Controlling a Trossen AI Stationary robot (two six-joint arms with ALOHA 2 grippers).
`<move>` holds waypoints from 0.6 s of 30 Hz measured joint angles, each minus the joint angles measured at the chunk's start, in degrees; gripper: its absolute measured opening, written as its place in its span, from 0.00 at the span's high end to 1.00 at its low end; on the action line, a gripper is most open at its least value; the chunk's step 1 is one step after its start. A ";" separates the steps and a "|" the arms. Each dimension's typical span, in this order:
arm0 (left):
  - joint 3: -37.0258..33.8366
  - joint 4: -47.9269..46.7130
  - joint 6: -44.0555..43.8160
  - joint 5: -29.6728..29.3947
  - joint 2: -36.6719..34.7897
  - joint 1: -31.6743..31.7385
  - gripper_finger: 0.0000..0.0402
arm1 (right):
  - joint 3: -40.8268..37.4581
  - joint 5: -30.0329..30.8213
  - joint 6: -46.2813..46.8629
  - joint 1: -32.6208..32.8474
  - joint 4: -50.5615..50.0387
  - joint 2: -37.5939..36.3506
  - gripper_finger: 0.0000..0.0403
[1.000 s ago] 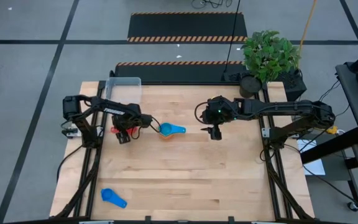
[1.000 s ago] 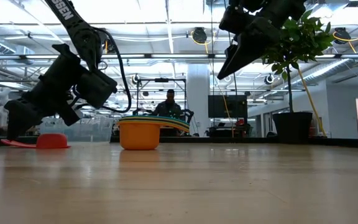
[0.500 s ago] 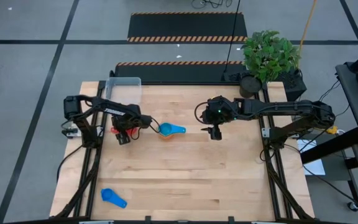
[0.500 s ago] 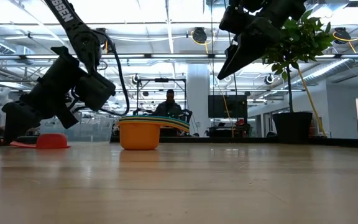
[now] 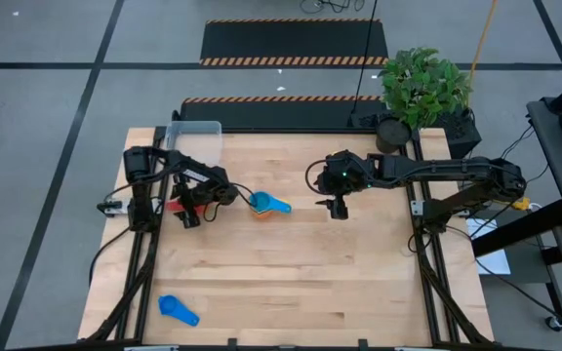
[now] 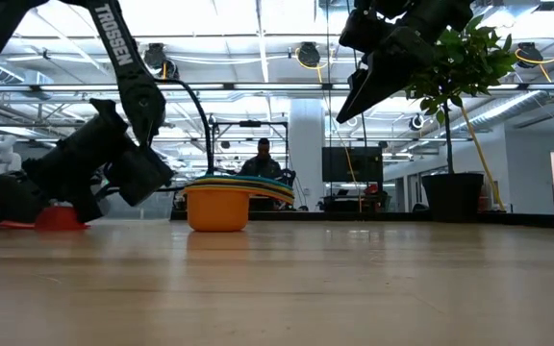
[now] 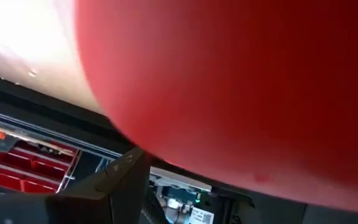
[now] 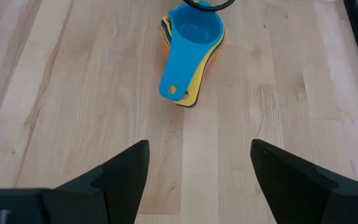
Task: Nest measuring cups in basket
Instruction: Stack the red measuring cup on top of the light blue measuring cup
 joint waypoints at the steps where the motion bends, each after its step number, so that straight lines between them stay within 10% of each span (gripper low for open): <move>1: 0.01 0.04 0.13 0.20 0.15 0.00 0.38 | 0.00 0.00 -0.01 0.00 0.00 0.00 0.32; 18: 1.02 2.07 3.20 7.18 -0.28 -2.91 0.58 | 0.00 0.00 -0.08 0.00 0.51 0.01 0.32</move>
